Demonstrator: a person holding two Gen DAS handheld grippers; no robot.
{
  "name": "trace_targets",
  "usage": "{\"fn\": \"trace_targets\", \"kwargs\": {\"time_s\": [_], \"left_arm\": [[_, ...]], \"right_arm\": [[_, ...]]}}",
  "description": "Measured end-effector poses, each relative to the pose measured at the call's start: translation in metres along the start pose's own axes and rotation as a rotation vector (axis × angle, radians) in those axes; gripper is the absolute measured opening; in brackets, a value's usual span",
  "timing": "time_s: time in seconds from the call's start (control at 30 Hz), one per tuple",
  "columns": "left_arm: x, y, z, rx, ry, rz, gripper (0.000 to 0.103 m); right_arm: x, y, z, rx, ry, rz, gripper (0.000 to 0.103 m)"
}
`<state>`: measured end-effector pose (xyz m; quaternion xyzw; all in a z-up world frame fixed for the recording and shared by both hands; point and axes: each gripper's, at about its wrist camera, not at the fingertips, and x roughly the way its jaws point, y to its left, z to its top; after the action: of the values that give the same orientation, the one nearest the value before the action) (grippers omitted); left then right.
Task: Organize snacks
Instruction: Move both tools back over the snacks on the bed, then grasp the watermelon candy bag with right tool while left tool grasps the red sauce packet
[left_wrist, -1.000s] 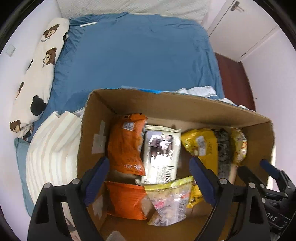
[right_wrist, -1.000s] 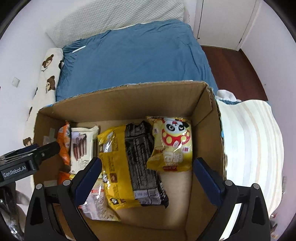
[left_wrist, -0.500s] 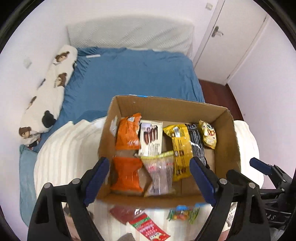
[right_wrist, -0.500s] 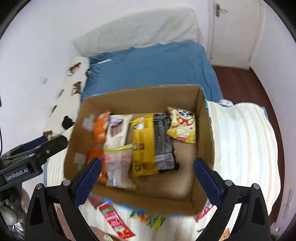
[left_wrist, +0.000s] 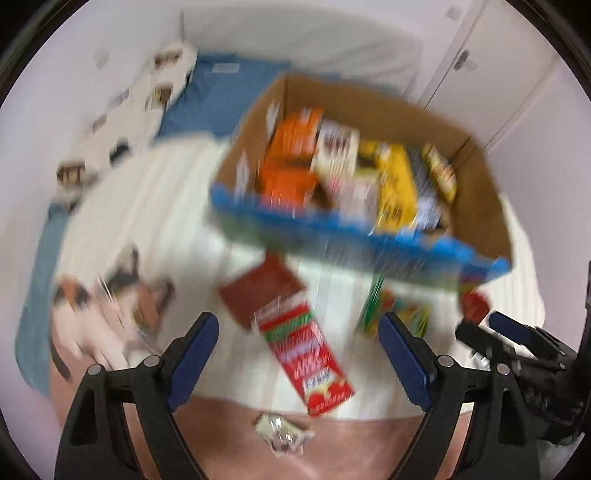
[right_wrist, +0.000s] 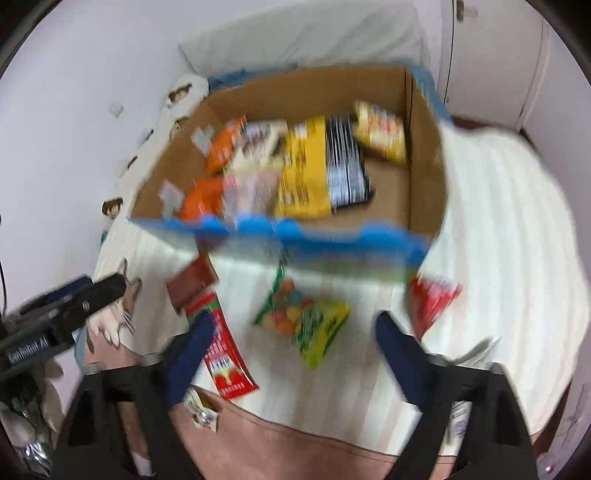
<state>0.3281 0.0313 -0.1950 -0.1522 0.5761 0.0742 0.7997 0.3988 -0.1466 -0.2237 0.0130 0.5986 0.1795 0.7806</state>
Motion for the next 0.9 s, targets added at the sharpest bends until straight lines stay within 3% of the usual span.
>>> {"fn": "trace_targets", "kwargs": {"time_s": [0.03,0.17,0.2,0.23,0.27,0.37,0.47,0.57,0.63,0.83,0.9], "left_arm": [[0.011,0.001,-0.005,-0.015,0.024,0.002,0.089],[0.067,0.003,-0.02,-0.087,0.183,-0.012,0.089],[0.075,0.001,-0.024,-0.096,0.203,-0.011,0.089],[0.09,0.0,-0.028,-0.116,0.244,-0.019,0.089],[0.099,0.0,-0.03,-0.127,0.27,-0.016,0.087],[0.123,-0.001,-0.035,-0.139,0.308,0.001,0.087],[0.137,-0.003,-0.039,-0.132,0.311,0.011,0.087],[0.136,-0.002,-0.041,-0.117,0.284,0.023,0.076],[0.132,-0.003,-0.043,-0.084,0.274,0.038,0.067],[0.124,0.016,-0.058,-0.047,0.283,0.066,0.067],[0.121,0.024,-0.061,-0.04,0.283,0.072,0.067]], "right_arm": [[0.012,-0.006,-0.003,0.022,0.021,0.014,0.059],[0.039,-0.012,-0.009,-0.007,0.015,0.001,0.059],[0.047,-0.007,-0.008,-0.064,0.025,-0.009,0.068],[0.055,-0.002,-0.007,-0.119,0.048,-0.045,0.089],[0.061,0.004,-0.007,-0.184,0.062,-0.078,0.096],[0.074,0.019,-0.006,-0.342,0.064,-0.141,0.097],[0.085,0.024,-0.002,-0.387,0.083,-0.137,0.097],[0.099,0.024,0.003,-0.375,0.117,-0.127,0.096],[0.106,0.018,0.002,-0.312,0.159,-0.074,0.096],[0.098,0.008,-0.018,-0.118,0.23,0.154,0.096],[0.088,0.011,-0.019,-0.146,0.178,0.131,0.096]]}}
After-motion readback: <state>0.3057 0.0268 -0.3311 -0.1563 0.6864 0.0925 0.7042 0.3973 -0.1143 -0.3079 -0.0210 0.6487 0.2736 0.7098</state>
